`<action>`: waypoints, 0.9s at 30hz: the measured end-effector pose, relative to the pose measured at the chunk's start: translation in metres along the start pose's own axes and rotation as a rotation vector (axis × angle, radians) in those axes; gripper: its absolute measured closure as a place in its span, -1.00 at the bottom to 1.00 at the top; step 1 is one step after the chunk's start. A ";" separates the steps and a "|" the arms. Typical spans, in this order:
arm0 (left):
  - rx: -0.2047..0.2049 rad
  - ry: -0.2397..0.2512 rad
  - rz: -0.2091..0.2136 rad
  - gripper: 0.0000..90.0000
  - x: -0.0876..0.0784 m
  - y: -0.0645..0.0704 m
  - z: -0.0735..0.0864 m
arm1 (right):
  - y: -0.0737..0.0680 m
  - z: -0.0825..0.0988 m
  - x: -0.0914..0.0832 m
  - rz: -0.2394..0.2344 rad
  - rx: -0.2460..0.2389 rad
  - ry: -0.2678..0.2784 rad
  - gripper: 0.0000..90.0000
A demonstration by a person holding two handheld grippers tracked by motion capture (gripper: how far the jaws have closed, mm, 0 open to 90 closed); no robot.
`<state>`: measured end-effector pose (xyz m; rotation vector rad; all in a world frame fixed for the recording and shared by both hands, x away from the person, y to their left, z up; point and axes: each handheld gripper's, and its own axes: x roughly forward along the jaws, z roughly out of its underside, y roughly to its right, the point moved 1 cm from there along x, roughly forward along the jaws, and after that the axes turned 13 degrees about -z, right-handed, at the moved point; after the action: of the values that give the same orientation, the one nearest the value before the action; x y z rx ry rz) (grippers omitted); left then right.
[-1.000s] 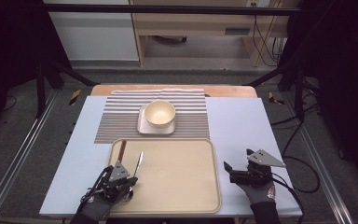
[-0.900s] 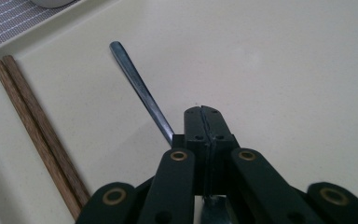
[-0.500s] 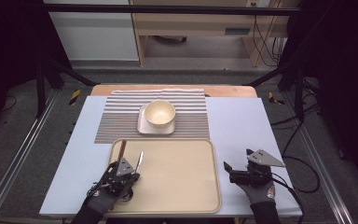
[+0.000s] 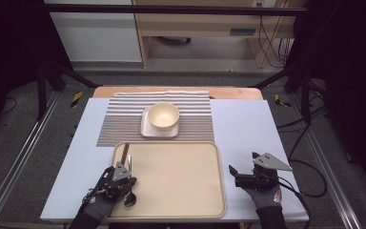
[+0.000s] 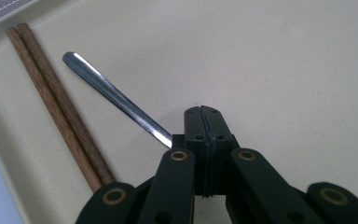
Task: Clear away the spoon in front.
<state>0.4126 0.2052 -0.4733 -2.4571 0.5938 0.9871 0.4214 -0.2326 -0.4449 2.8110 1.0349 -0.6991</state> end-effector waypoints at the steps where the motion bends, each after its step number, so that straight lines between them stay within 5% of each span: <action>1: 0.002 0.001 0.009 0.98 -0.002 0.001 0.000 | 0.000 0.000 0.000 0.000 0.001 0.000 -0.93; 12: 0.032 -0.027 0.048 0.98 -0.013 0.006 0.010 | 0.000 -0.001 -0.001 0.000 0.007 0.006 -0.93; 27: 0.016 -0.039 0.023 0.98 -0.016 -0.002 0.014 | 0.000 0.000 -0.001 0.003 0.005 0.003 -0.93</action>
<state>0.3955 0.2184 -0.4703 -2.4169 0.6164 1.0329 0.4205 -0.2331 -0.4441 2.8179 1.0313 -0.6991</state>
